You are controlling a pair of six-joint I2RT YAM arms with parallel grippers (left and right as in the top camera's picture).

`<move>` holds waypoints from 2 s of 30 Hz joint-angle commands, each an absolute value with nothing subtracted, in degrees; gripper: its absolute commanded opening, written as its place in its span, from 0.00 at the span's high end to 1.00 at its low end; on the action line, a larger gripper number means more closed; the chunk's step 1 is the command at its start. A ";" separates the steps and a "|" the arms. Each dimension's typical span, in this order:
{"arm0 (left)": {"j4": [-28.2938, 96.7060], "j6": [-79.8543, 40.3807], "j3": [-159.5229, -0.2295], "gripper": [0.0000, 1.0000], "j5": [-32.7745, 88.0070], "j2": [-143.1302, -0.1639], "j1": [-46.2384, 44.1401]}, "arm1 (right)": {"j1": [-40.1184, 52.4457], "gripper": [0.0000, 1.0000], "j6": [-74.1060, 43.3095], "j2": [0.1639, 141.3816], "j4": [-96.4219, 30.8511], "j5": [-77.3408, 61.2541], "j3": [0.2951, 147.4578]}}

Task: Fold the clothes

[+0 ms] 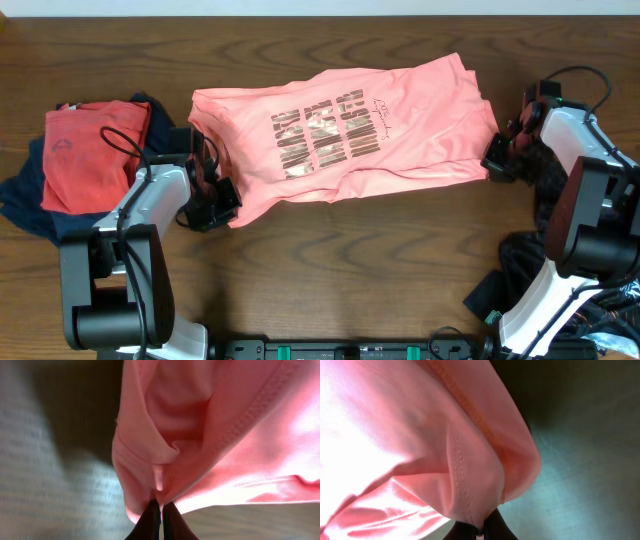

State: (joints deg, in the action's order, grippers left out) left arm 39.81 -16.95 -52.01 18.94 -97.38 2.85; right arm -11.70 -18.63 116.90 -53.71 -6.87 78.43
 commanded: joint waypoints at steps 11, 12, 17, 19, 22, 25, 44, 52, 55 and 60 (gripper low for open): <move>51.88 -12.53 -51.51 0.94 18.83 -81.91 2.83 | -18.22 0.99 -14.50 96.88 -62.26 -6.85 80.90; 52.95 -12.62 -51.51 0.94 18.83 -80.07 2.83 | -18.22 0.99 -13.82 95.98 -62.63 -6.85 80.90; 56.16 -12.84 -51.51 0.94 18.85 -73.80 2.83 | -17.78 0.99 -12.97 92.86 -62.76 -6.87 80.90; 55.92 -14.63 -51.51 0.94 18.87 -72.75 2.81 | -17.61 0.99 -12.99 92.88 -62.59 -6.87 80.90; 55.99 -16.43 -51.48 0.94 19.33 -72.97 2.81 | -17.61 0.99 -13.02 93.03 -62.81 -6.87 80.84; 56.05 -16.43 -51.09 0.70 22.04 -73.91 2.76 | -17.61 0.99 -12.99 93.03 -62.81 -6.87 80.84; 41.36 -18.37 -46.02 0.42 22.94 -91.37 -8.29 | -17.61 0.99 -12.99 93.03 -62.98 -6.85 80.84; 39.38 -18.31 -46.02 0.75 22.90 -95.85 -9.96 | -17.61 0.99 -12.97 93.03 -63.05 -6.63 80.84; 39.48 -18.31 -46.09 0.94 22.92 -95.44 -9.93 | -17.61 0.99 -12.99 93.03 -63.07 -6.44 80.84; 48.45 -15.44 -48.05 0.94 22.94 -91.35 -9.93 | -17.63 0.99 -13.02 93.03 -65.01 -3.29 80.84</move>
